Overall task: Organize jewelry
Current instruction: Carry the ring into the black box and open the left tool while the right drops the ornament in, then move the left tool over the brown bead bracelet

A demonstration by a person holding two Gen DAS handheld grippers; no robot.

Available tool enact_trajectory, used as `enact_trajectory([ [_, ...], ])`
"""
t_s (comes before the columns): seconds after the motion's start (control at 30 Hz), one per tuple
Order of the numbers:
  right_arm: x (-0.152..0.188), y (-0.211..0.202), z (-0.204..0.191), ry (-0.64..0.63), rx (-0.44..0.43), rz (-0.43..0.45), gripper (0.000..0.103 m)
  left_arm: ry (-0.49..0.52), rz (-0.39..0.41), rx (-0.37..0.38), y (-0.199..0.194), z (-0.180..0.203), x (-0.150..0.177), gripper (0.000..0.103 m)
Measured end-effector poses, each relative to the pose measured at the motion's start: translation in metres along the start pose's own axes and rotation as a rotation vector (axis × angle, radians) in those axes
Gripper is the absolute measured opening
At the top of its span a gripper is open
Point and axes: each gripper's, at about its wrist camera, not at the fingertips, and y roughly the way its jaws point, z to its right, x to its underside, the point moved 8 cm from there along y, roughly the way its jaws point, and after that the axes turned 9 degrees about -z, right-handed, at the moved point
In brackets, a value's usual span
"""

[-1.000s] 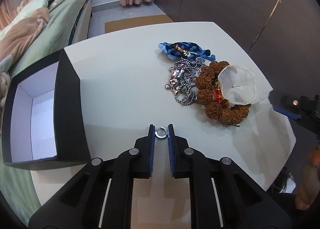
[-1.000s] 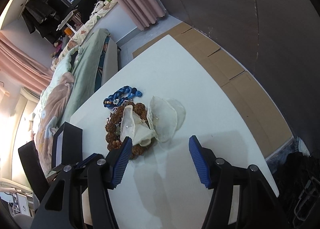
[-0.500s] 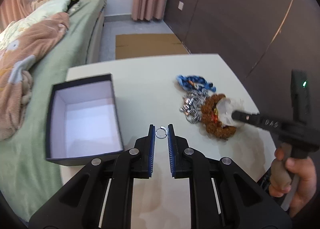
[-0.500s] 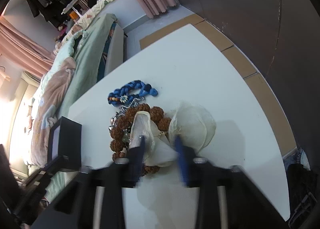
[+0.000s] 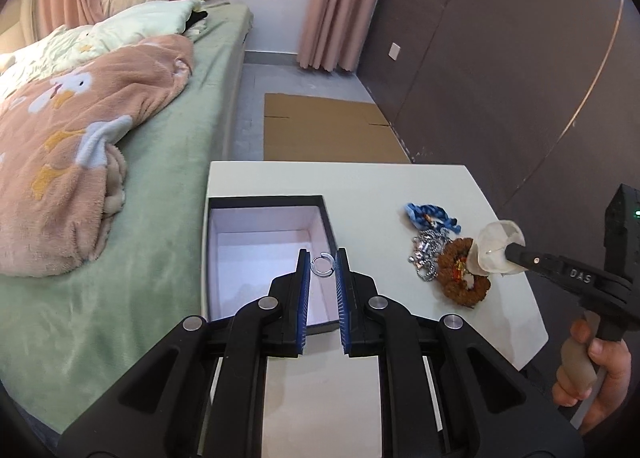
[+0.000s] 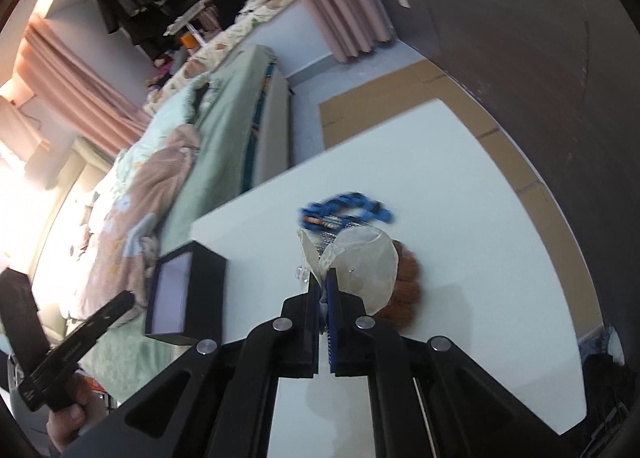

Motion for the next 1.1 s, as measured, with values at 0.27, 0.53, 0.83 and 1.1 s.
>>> enact_trajectory([
  [0.27, -0.009, -0.003, -0.055, -0.069, -0.051, 0.001, 0.003, -0.029, 0.004, 0.052, -0.001, -0.018, -0.015, 0.015],
  [0.53, -0.014, 0.010, -0.102, -0.113, -0.093, -0.020, 0.003, -0.132, 0.057, 0.047, -0.014, -0.054, -0.020, 0.065],
  [0.83, -0.006, 0.042, -0.168, -0.172, -0.202, -0.092, 0.004, -0.220, 0.062, -0.017, -0.031, -0.107, 0.002, 0.086],
  [1.1, 0.000, 0.053, -0.179, -0.168, -0.222, -0.080, 0.081, -0.249, 0.077, -0.063, -0.050, -0.131, 0.009, 0.097],
])
